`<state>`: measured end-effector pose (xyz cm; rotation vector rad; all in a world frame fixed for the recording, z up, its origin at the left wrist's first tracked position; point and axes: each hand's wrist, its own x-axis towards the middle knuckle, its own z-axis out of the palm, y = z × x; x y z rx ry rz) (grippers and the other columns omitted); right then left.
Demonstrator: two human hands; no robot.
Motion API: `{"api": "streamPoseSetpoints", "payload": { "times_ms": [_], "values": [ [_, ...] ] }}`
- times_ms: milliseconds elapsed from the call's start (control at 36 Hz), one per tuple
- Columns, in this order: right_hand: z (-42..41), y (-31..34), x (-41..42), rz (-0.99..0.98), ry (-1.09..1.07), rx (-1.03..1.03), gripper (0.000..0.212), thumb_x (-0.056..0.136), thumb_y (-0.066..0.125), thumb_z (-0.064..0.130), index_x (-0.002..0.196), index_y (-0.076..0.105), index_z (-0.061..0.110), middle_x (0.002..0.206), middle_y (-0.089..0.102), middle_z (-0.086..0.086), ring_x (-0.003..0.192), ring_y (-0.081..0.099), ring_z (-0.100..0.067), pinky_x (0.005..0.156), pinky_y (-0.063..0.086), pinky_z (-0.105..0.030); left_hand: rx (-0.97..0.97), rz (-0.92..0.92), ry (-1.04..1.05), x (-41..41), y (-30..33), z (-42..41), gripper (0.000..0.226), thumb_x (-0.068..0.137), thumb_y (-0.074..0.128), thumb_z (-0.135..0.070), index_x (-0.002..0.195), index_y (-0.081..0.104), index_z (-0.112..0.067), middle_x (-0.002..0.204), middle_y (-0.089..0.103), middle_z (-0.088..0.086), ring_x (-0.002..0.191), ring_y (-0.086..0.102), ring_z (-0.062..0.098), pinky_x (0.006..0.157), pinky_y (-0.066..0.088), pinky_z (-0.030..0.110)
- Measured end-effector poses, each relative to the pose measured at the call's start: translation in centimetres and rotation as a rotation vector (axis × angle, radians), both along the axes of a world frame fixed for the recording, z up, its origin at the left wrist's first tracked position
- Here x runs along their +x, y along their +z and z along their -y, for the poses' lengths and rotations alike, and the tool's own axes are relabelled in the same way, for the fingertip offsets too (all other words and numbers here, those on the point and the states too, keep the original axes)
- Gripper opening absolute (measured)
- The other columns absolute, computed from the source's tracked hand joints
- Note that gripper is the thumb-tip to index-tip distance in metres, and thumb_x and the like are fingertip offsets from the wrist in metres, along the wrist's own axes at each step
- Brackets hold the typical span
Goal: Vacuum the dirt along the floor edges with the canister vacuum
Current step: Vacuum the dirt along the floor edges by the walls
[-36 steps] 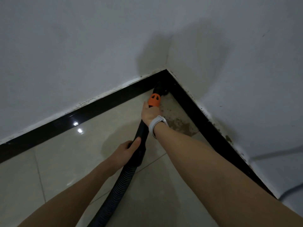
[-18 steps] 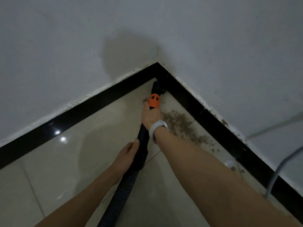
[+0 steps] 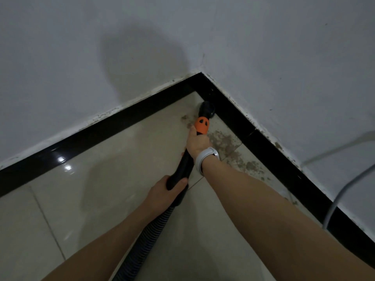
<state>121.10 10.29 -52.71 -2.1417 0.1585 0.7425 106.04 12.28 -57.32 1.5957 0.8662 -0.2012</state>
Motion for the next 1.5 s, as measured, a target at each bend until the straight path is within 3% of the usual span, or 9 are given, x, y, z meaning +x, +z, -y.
{"api": "streamPoseSetpoints", "payload": {
  "times_ms": [139, 333, 472, 583, 778, 861, 1028, 1361, 1500],
  "values": [
    [0.9, -0.3, -0.9, -0.05, -0.116, 0.05, 0.049, 0.097, 0.04, 0.052, 0.078, 0.051, 0.009, 0.096, 0.067, -0.018, 0.085, 0.068, -0.035, 0.084, 0.056, -0.045, -0.002, 0.022, -0.019, -0.5, 0.1, 0.5, 0.03, 0.087, 0.061, -0.048, 0.091, 0.057, -0.019, 0.082, 0.065, -0.003, 0.067, 0.061, 0.008, 0.051, 0.044, 0.013],
    [3.3, -0.9, -2.7, -0.097, -0.267, 0.102, 0.047, 0.097, 0.043, 0.051, 0.072, 0.047, 0.012, 0.085, 0.063, -0.016, 0.082, 0.067, -0.035, 0.083, 0.056, -0.05, 0.07, -0.024, -0.179, -2.1, 0.6, 0.7, 0.03, 0.088, 0.059, -0.049, 0.096, 0.055, -0.02, 0.083, 0.062, -0.008, 0.068, 0.06, 0.004, 0.05, 0.043, 0.01],
    [5.2, -1.2, -3.2, -0.188, -0.363, 0.176, 0.045, 0.099, 0.043, 0.049, 0.075, 0.047, 0.01, 0.071, 0.056, -0.012, 0.069, 0.064, -0.033, 0.074, 0.058, -0.047, 0.176, -0.053, -0.304, -2.6, 1.1, 0.8, 0.035, 0.086, 0.059, -0.053, 0.097, 0.054, -0.02, 0.08, 0.059, -0.01, 0.068, 0.057, 0.003, 0.051, 0.04, 0.013],
    [6.0, -1.0, -2.6, -0.264, -0.389, 0.274, 0.04, 0.099, 0.047, 0.043, 0.077, 0.043, 0.011, 0.07, 0.054, -0.012, 0.057, 0.056, -0.025, 0.06, 0.056, -0.037, 0.228, -0.043, -0.297, -2.6, 1.4, 0.6, 0.044, 0.083, 0.06, -0.058, 0.101, 0.056, -0.017, 0.086, 0.064, -0.004, 0.073, 0.062, 0.01, 0.059, 0.049, 0.022],
    [4.7, 0.1, -1.2, -0.387, -0.362, 0.426, 0.04, 0.096, 0.053, 0.046, 0.099, 0.042, 0.008, 0.085, 0.056, -0.014, 0.07, 0.059, -0.03, 0.071, 0.055, -0.044, 0.382, -0.026, -0.187, -1.7, 2.7, -0.1, 0.049, 0.08, 0.061, -0.061, 0.098, 0.056, -0.015, 0.088, 0.064, 0.0, 0.076, 0.062, 0.015, 0.063, 0.05, 0.028],
    [3.7, -0.1, -0.9, -0.399, -0.335, 0.446, 0.052, 0.093, 0.054, 0.052, 0.117, 0.045, 0.006, 0.082, 0.057, -0.014, 0.065, 0.06, -0.029, 0.066, 0.056, -0.042, 0.448, -0.04, -0.15, -1.4, 3.3, -0.5, 0.05, 0.08, 0.061, -0.061, 0.098, 0.054, -0.015, 0.086, 0.061, -0.002, 0.076, 0.061, 0.016, 0.057, 0.045, 0.026],
    [2.1, -0.6, -1.3, -0.47, -0.311, 0.502, 0.061, 0.092, 0.054, 0.055, 0.128, 0.045, 0.008, 0.071, 0.055, -0.01, 0.057, 0.058, -0.024, 0.059, 0.054, -0.038, 0.524, -0.056, -0.118, -2.4, 4.2, -1.7, 0.05, 0.079, 0.061, -0.062, 0.094, 0.052, -0.015, 0.08, 0.059, -0.003, 0.073, 0.06, 0.016, 0.056, 0.046, 0.026],
    [1.2, -0.5, -6.9, -0.551, -0.195, 0.491, 0.047, 0.096, 0.052, 0.048, 0.116, 0.044, 0.006, 0.073, 0.056, -0.012, 0.058, 0.058, -0.025, 0.065, 0.056, -0.042, 0.554, -0.133, -0.09, -8.4, 3.9, -1.8, 0.039, 0.079, 0.063, -0.056, 0.088, 0.054, -0.019, 0.071, 0.061, -0.005, 0.064, 0.059, 0.01, 0.058, 0.048, 0.027],
    [2.4, -0.9, -10.6, -0.594, -0.25, 0.449, 0.036, 0.096, 0.052, 0.044, 0.087, 0.045, 0.01, 0.071, 0.057, -0.013, 0.059, 0.058, -0.027, 0.079, 0.057, -0.046, 0.51, -0.158, -0.226, -12.1, 3.4, -2.4, 0.035, 0.079, 0.066, -0.053, 0.092, 0.057, -0.022, 0.07, 0.061, -0.01, 0.062, 0.06, 0.006, 0.056, 0.047, 0.024]
  ]
}}
